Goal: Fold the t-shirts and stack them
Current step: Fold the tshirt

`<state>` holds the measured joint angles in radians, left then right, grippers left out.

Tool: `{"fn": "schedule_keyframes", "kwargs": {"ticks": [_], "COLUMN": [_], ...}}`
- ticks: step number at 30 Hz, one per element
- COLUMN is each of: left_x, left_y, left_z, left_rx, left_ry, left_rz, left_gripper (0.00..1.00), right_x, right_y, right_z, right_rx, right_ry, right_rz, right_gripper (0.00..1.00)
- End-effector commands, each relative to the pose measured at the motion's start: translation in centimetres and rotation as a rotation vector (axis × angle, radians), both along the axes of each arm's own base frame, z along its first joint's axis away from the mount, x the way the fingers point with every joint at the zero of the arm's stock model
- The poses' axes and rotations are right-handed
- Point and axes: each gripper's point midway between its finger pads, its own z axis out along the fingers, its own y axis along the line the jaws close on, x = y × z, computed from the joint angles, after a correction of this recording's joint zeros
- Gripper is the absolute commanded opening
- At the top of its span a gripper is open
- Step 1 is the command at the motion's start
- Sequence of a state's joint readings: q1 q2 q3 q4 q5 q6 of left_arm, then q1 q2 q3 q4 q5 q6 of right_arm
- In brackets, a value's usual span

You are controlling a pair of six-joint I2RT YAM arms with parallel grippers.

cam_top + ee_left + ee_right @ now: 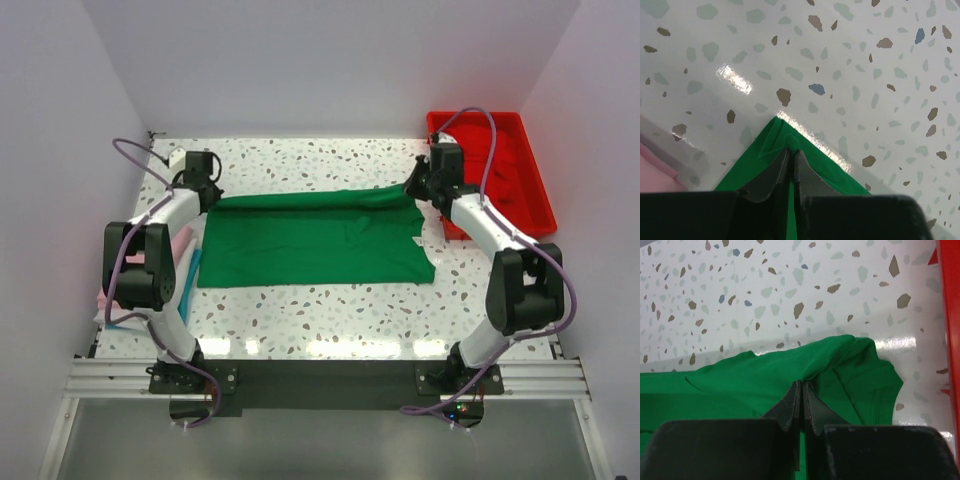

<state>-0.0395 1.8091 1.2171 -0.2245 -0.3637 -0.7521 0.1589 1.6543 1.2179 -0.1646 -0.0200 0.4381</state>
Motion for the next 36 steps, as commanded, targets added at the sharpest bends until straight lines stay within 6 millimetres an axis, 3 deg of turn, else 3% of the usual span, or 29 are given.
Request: {"fn": "schedule_keyframes", "kwargs": {"ticks": [1,2,3,5,7,8,9,10,11,12,13,16,20,21,23,24,25,28,32,35,36], "left_x": [-1.7,-1.9,-2.5,-3.1,-4.4,-5.0,-6.2,-6.6,-6.9,-7.7,-8.0,-8.9,-9.1,-8.8,-7.9,-7.6,-7.3,-6.0,-4.4,-4.0,-3.9], "left_y": [1.3,1.5,1.3,1.1,0.8,0.7,0.6,0.5,0.1,0.1,0.1,0.0,-0.6,-0.8,-1.4,-1.6,-2.3,-3.6,-5.6,-6.7,-7.0], "left_z": [1.1,1.6,0.9,0.6,-0.4,-0.2,-1.2,-1.4,-0.4,-1.1,-0.9,-0.8,-0.5,-0.3,0.1,0.1,-0.4,-0.5,-0.1,-1.1,-1.3], "left_rx": [-0.002,-0.002,-0.006,-0.024,-0.054,-0.063,-0.076,-0.089,-0.106,-0.112,-0.109,-0.114,-0.135,-0.139,-0.14,-0.138,-0.134,-0.124,-0.121,-0.126,-0.125], "left_ry": [-0.029,-0.043,-0.034,-0.026,-0.009,-0.015,-0.002,-0.017,-0.059,-0.068,-0.077,-0.083,-0.102,-0.107,-0.109,-0.101,-0.082,-0.073,-0.075,-0.049,-0.047], "left_rz": [0.082,0.09,0.085,0.092,0.099,0.109,0.118,0.115,0.1,0.098,0.094,0.083,0.056,0.051,0.03,0.025,0.009,-0.021,-0.08,-0.11,-0.123], "left_gripper": [0.0,0.0,0.0,0.0,0.0,0.05,0.14,0.36,0.46,0.51,0.57,0.6,0.59,0.59,0.57,0.56,0.56,0.55,0.53,0.52,0.52], "right_x": [-1.3,-2.0,-3.0,-4.3,-6.1,-6.7,-7.8,-8.3,-8.7,-9.4,-9.7,-10.3,-9.5,-8.7,-7.8,-6.9,-6.4,-4.5,-2.3,-0.6,-0.5], "right_y": [0.7,0.9,1.1,1.7,2.3,2.6,2.4,2.3,2.1,1.7,1.5,1.3,0.7,0.7,0.7,0.7,1.0,2.2,4.3,6.2,6.8], "right_z": [2.0,2.8,1.7,1.5,-0.4,-0.2,-1.5,-1.7,-1.8,-1.6,-1.5,-1.0,-1.2,-0.4,-1.2,-0.5,-1.3,-1.0,-2.7,-3.4,-4.5], "right_rx": [0.032,0.046,0.04,0.047,0.045,0.049,0.046,0.045,0.037,0.033,0.029,0.019,-0.026,-0.037,-0.057,-0.058,-0.058,-0.019,-0.009,-0.018,-0.025], "right_ry": [-0.076,-0.097,-0.075,-0.074,-0.037,-0.05,-0.019,-0.018,-0.021,-0.031,-0.034,-0.038,-0.005,-0.023,0.003,-0.013,0.007,0.0,0.041,0.047,0.065], "right_rz": [0.003,0.007,0.015,0.028,0.051,0.059,0.058,0.059,0.061,0.056,0.052,0.055,0.035,0.026,0.026,0.02,0.023,0.046,0.081,0.115,0.127], "right_gripper": [0.0,0.0,0.0,0.0,0.0,0.0,0.09,0.17,0.26,0.42,0.47,0.54,0.53,0.53,0.52,0.52,0.52,0.51,0.51,0.52,0.52]}}
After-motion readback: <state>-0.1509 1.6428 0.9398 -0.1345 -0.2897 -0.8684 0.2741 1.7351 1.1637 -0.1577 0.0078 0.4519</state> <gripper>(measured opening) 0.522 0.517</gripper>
